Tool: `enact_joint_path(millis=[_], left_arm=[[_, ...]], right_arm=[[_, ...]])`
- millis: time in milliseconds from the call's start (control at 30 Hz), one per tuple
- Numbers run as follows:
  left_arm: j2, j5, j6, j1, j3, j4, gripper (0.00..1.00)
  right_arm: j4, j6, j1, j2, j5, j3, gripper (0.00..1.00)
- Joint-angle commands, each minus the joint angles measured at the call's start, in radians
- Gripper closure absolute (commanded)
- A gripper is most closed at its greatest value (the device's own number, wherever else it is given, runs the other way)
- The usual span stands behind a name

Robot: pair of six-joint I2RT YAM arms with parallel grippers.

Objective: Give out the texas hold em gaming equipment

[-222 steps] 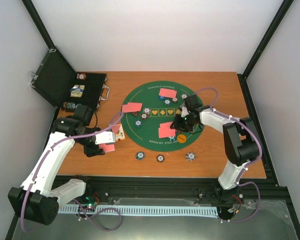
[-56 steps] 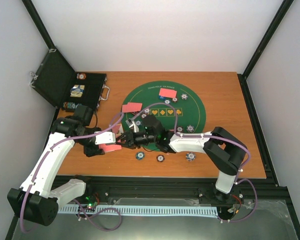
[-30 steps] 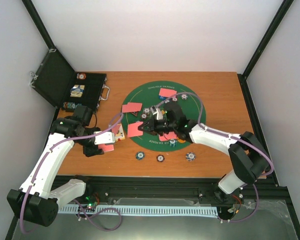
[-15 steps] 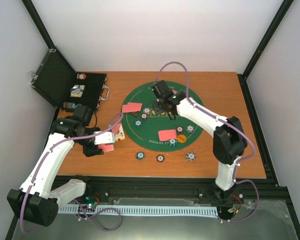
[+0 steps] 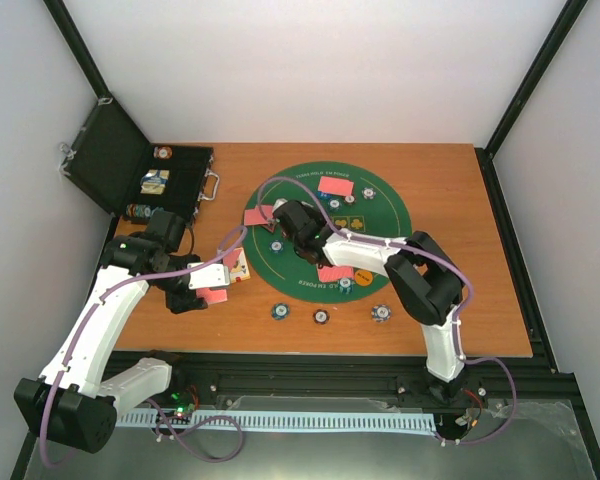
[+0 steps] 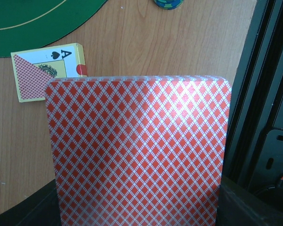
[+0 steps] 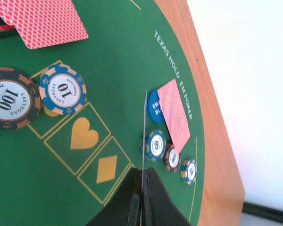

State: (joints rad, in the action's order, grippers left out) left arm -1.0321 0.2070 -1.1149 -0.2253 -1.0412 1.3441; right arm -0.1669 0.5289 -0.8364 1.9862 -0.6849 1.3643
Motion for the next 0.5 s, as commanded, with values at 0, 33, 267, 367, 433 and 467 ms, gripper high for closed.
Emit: enact_joint_path(millis=[0,33,267,367,433,467], left_arm=[[0.003,0.003,-0.008,0.001,-0.028,0.009,0.99],[0.004,0.003,-0.008,0.001,-0.028,0.01,0.99],[0.015,-0.004,-0.013,0.001,-0.022,0.008,0.99],[0.018,-0.005,-0.013,0.001,-0.019,0.008,0.99],[0.02,-0.003,-0.014,0.001,-0.016,0.007,0.99],[0.02,-0.003,-0.015,0.001,-0.016,0.007,0.99]], right_arm=[[0.277,0.249,-0.001,0.033,0.027,-0.064,0.97],[0.317,0.278,-0.001,0.038,0.036,-0.08,0.97],[0.286,0.297,0.01,0.109,0.064,-0.025,0.97],[0.255,0.274,0.014,0.115,0.07,-0.033,0.97],[0.251,0.259,0.019,0.105,0.066,-0.057,0.97],[0.25,0.249,0.022,0.098,0.064,-0.069,0.97]])
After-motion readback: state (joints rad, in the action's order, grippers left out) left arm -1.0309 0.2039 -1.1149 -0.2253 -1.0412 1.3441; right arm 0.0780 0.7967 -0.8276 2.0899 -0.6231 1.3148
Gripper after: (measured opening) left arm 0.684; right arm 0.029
